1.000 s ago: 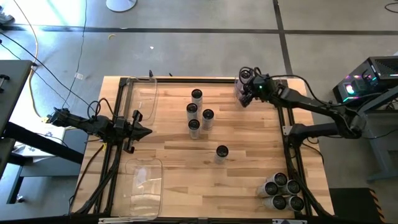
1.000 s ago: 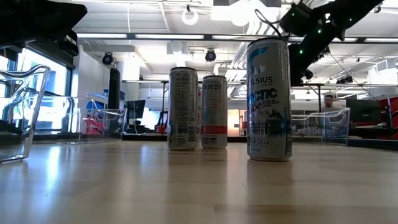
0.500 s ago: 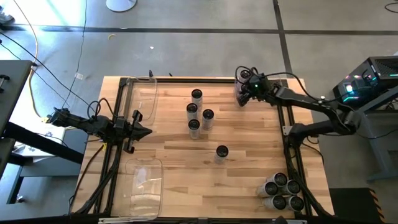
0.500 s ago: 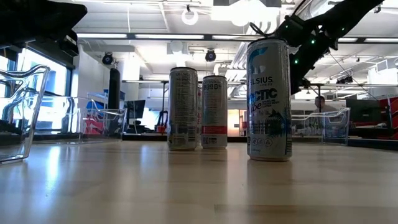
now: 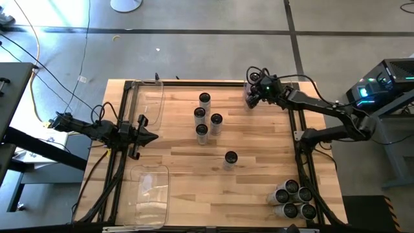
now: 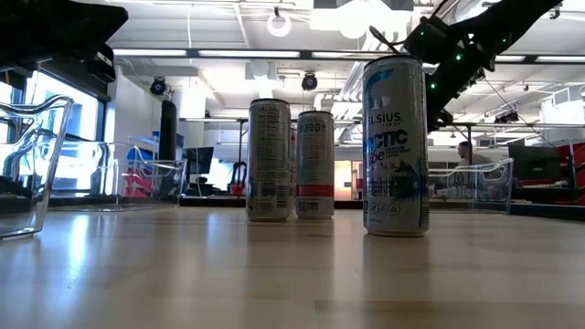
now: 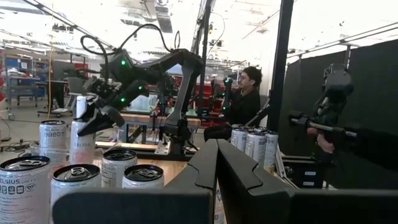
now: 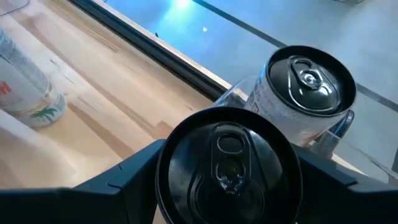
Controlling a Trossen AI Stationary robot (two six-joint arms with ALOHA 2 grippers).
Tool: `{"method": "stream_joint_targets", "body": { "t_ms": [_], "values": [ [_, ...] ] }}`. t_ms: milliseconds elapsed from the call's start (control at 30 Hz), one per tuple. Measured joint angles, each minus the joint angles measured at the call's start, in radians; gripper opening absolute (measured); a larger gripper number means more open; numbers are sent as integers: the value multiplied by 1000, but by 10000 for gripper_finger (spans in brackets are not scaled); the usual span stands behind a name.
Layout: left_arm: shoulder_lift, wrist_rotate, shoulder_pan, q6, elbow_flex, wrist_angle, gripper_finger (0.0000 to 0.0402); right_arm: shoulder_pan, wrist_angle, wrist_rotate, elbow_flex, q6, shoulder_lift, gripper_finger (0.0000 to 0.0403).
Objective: Sort soda cans
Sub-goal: Put the white pink soda can into the top right transparent bin
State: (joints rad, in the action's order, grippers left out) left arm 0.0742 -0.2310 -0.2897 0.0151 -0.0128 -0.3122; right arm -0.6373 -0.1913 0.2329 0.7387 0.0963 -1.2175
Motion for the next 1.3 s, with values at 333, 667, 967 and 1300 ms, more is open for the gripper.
{"method": "stream_joint_targets", "body": {
  "t_ms": [333,667,967,1300],
  "values": [
    [0,0,0,0,0,0,0,0,-1,2,0,20,0,275],
    [0,0,0,0,0,0,0,0,-16,-26,0,-8,-1,275],
    [0,0,0,0,0,2,0,0,-16,-33,-1,-18,-2,285],
    [0,0,0,0,0,2,0,0,4,-32,-1,-19,-2,287]
  ]
}}
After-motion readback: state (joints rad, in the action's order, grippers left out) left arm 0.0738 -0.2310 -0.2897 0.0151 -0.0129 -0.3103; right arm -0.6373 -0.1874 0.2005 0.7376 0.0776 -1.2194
